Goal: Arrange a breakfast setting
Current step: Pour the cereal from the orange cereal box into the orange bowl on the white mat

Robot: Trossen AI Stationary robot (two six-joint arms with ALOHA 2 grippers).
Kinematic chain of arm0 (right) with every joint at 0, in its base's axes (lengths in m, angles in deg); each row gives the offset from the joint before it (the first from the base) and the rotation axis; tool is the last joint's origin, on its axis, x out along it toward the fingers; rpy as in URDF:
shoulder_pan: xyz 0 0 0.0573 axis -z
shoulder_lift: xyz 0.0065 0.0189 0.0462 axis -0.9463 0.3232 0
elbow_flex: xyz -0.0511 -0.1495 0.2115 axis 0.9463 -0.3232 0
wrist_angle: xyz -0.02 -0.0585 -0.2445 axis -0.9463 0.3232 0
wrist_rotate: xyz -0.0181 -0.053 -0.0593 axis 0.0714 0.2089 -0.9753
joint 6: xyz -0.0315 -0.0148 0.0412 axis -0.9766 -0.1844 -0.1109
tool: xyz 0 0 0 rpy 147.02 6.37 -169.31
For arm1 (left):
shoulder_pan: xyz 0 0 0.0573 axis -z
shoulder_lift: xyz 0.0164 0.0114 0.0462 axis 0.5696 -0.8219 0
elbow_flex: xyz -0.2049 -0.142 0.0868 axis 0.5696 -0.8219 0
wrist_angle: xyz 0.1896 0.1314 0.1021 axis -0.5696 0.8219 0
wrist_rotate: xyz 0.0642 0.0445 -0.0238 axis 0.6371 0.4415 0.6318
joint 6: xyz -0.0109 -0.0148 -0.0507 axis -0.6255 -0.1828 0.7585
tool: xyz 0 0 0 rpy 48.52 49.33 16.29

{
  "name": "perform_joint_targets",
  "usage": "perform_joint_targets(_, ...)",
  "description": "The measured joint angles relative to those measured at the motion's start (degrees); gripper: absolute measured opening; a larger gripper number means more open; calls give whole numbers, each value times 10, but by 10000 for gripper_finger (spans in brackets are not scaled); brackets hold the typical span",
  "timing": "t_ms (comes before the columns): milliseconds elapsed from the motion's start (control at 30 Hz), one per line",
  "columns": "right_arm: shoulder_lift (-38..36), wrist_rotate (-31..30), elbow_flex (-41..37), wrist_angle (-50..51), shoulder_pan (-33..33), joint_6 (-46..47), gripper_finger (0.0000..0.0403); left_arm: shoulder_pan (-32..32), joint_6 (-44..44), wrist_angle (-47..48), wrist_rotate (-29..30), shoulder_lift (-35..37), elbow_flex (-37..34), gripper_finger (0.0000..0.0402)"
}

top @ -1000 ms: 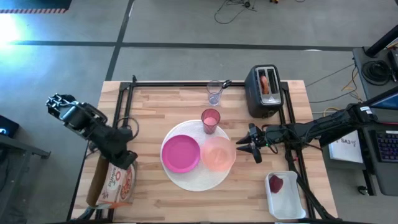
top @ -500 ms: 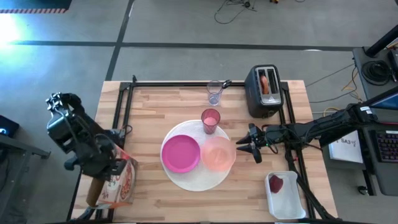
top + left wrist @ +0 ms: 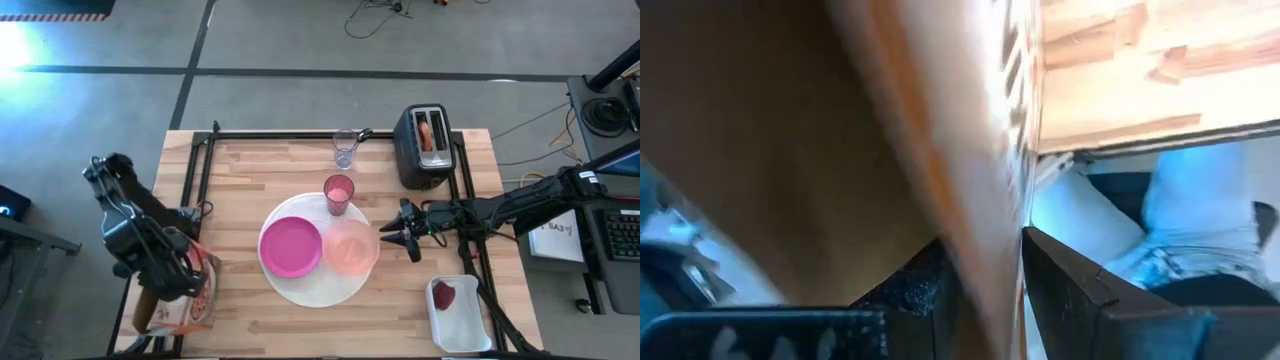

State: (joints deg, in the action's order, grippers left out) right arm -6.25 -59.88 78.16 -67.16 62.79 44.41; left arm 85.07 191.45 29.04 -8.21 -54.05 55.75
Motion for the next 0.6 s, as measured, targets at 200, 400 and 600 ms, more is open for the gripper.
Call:
perform_joint_targets(200, 0, 0, 0, 0, 0, 0, 128, 0, -59, 0, 50, 1, -33, 70)
perform_joint_targets(400, 0, 0, 0, 0, 0, 0, 128, -1, -99, -2, 92, 1, -54, 7)
perform_joint_targets(600, 0, 0, 0, 0, 0, 0, 128, -16, -136, -1, 103, 3, -63, 1)
